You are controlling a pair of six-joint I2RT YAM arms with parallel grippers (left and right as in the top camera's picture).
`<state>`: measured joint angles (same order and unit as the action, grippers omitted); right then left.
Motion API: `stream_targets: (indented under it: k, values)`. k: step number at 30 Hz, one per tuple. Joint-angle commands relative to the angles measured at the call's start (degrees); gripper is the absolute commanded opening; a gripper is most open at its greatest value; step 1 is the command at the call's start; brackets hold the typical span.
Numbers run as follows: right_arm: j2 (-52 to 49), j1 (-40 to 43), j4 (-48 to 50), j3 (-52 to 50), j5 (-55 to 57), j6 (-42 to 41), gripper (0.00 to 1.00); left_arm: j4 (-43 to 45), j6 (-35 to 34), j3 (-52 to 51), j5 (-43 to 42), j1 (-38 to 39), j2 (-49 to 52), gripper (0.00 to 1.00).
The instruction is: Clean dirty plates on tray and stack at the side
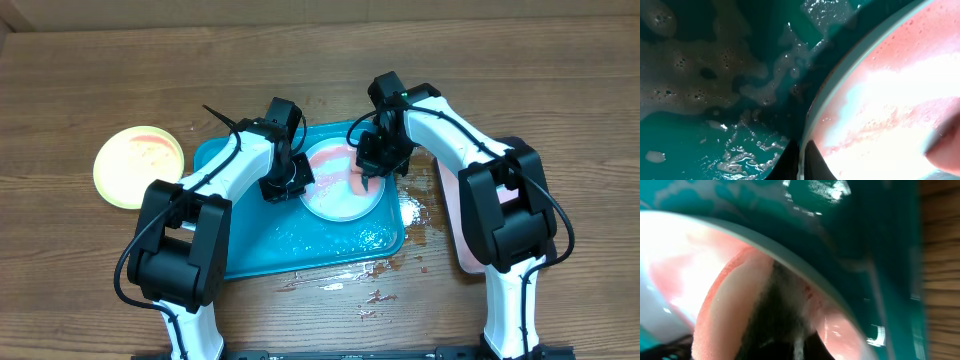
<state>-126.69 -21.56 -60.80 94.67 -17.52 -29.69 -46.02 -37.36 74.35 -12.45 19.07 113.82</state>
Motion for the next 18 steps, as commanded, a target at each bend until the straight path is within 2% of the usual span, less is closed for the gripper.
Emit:
stream_targets:
  k: [1,8,12,18]
  values:
    - [1.44,-0.02,-3.08,-0.31,8.09,7.37,0.04,-0.17,-0.83,-2.08,1.99,-0.04,2.64,0.05]
    - [11.15,-0.59,-6.10,1.95,6.86,7.65,0.04,-0.50,-0.98,-2.08,1.97,-0.04,2.62,0.04]
    - [18.71,-0.55,-6.45,1.95,4.13,11.17,0.04,-0.48,-0.98,-2.05,2.45,-0.04,1.38,0.04]
    - [29.44,-0.15,-11.30,1.95,7.19,10.73,0.04,-2.38,-0.68,-0.70,8.33,0.02,-6.80,0.04]
